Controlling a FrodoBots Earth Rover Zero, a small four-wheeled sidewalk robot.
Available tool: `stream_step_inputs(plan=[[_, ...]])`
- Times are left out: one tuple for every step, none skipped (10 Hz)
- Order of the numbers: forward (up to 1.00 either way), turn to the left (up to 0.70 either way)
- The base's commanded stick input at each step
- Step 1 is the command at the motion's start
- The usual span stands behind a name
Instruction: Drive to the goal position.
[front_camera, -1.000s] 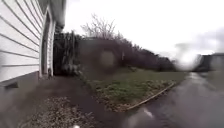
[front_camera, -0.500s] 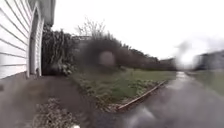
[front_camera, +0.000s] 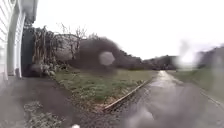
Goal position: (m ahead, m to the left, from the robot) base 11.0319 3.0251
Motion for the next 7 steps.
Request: stream_step_inputs(plan=[[0.0,0.0],[0.0,0.0],[0.0,0.0],[0.0,0.0],[0.0,0.0],[0.0,0.0],[0.0,0.0]])
